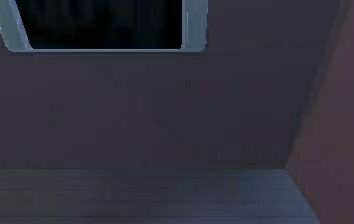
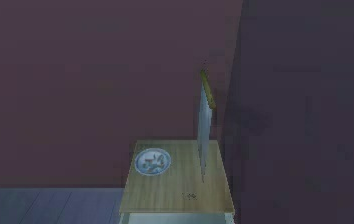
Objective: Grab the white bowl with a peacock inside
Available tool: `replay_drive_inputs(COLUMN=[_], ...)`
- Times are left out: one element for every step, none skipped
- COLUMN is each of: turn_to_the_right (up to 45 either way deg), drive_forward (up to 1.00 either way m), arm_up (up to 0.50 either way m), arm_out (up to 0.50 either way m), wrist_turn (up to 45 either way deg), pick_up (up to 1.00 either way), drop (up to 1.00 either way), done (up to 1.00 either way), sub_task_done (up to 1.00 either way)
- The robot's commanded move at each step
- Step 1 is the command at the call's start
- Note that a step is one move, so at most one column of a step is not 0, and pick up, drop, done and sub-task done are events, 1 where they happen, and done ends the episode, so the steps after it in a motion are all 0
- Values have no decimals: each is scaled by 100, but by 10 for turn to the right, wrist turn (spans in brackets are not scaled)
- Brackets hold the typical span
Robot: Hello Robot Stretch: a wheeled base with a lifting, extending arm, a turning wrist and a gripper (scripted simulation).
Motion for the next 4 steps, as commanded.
replay_drive_inputs(turn_to_the_right=[0, 0, 0, 0], drive_forward=[0, 0, 0, 0], arm_up=[50, 22, 0, 0], arm_out=[0, 0, 38, 0], wrist_turn=[0, 0, 0, 450], pick_up=[0, 0, 0, 0], drop=[0, 0, 0, 0], done=[0, 0, 0, 0], sub_task_done=[0, 0, 0, 0])
